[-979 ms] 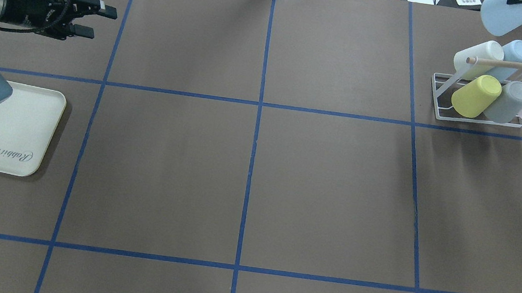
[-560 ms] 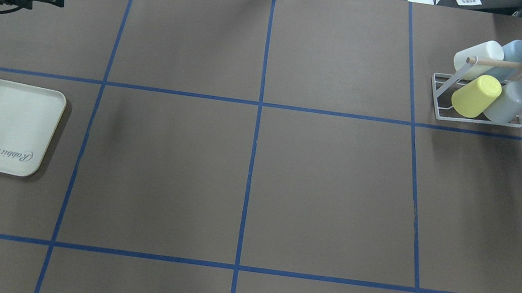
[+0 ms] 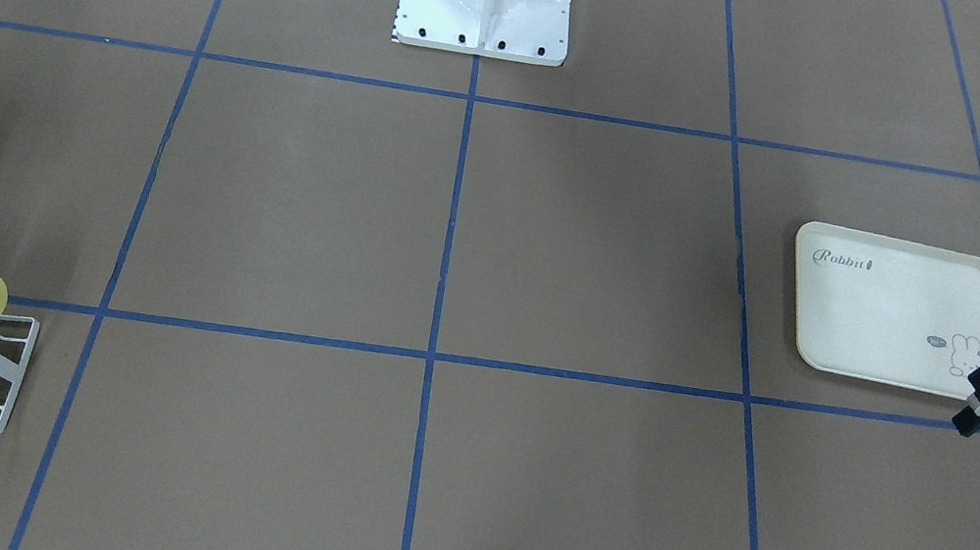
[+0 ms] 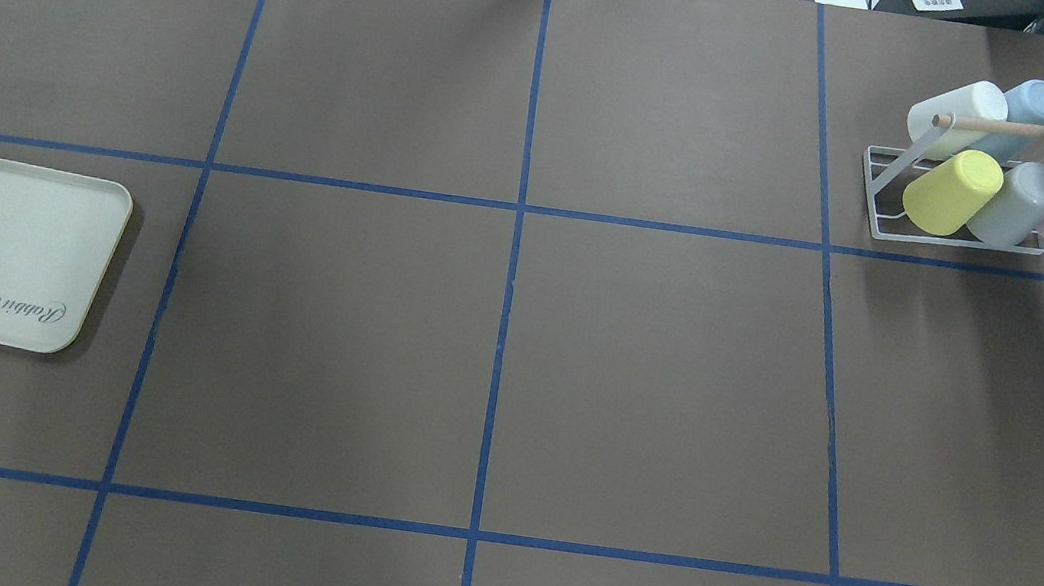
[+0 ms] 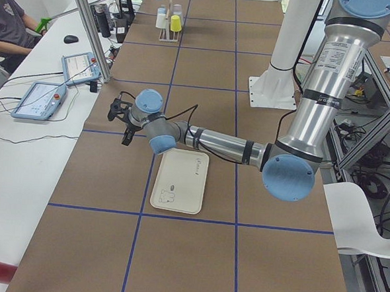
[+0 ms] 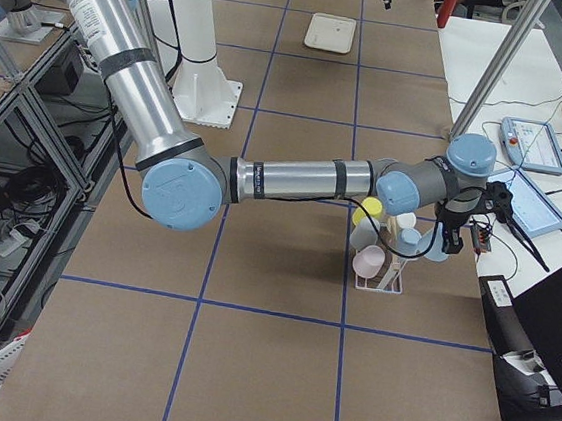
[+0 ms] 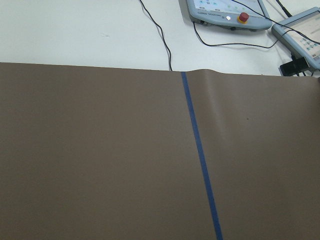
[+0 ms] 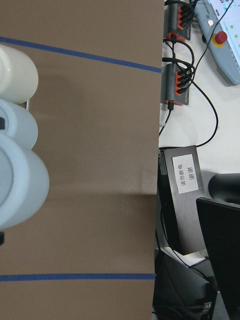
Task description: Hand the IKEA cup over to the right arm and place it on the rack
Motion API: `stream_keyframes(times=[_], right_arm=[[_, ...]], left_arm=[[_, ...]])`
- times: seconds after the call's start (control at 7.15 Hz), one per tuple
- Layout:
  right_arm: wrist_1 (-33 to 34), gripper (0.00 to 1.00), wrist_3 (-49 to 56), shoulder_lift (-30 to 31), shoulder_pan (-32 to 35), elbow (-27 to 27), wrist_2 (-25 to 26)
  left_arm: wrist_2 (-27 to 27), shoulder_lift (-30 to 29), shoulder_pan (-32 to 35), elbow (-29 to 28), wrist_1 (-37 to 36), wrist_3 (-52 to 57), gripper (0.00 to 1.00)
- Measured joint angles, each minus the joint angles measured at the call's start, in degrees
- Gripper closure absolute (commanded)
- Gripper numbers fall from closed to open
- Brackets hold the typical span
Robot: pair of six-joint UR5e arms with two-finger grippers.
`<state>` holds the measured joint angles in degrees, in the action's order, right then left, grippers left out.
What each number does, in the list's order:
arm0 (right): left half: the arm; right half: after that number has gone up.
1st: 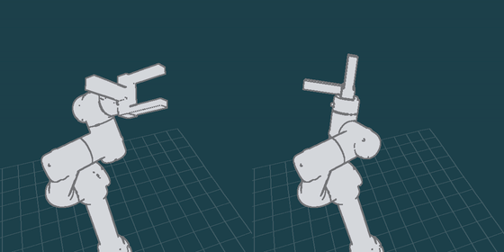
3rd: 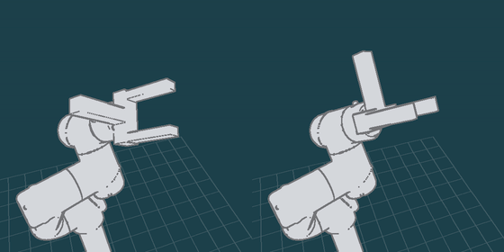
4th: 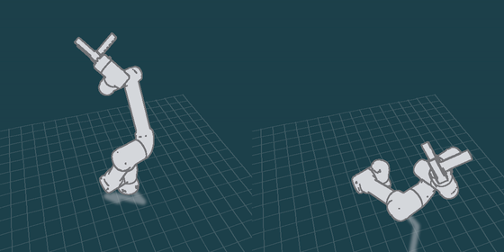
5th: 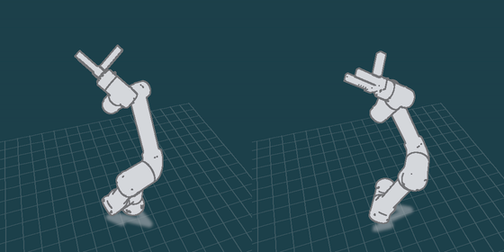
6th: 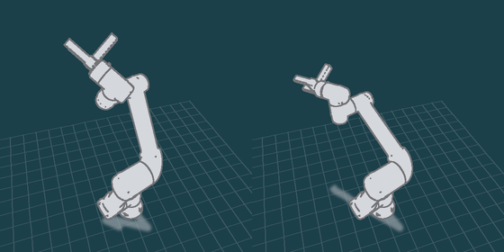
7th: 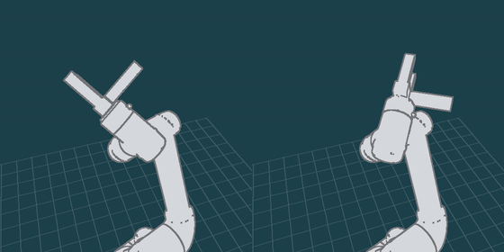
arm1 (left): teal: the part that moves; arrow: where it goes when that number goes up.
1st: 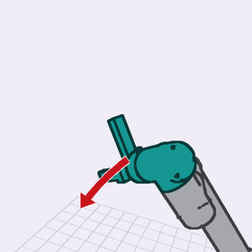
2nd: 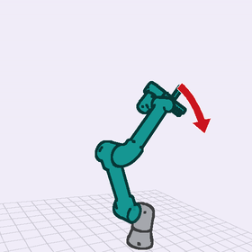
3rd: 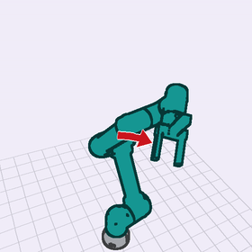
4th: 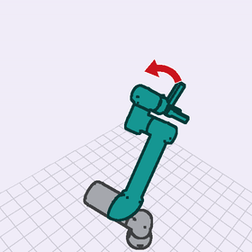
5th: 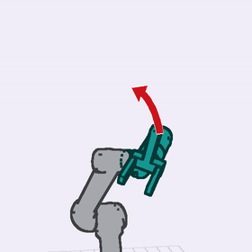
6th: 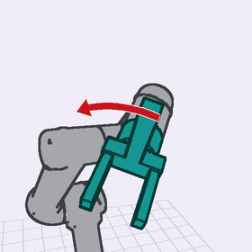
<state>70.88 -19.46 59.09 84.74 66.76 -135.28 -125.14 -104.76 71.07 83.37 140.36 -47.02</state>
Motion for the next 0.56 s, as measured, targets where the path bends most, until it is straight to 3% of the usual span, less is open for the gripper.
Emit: stream_keyframes(times=[0.56], right_arm=[[0.0, 0.70, 0.3, 0.8, -1.3, -1.0, -0.4]], left_arm=[[0.0, 0.4, 0.0, 0.6, -0.2, 0.3, 0.00]])
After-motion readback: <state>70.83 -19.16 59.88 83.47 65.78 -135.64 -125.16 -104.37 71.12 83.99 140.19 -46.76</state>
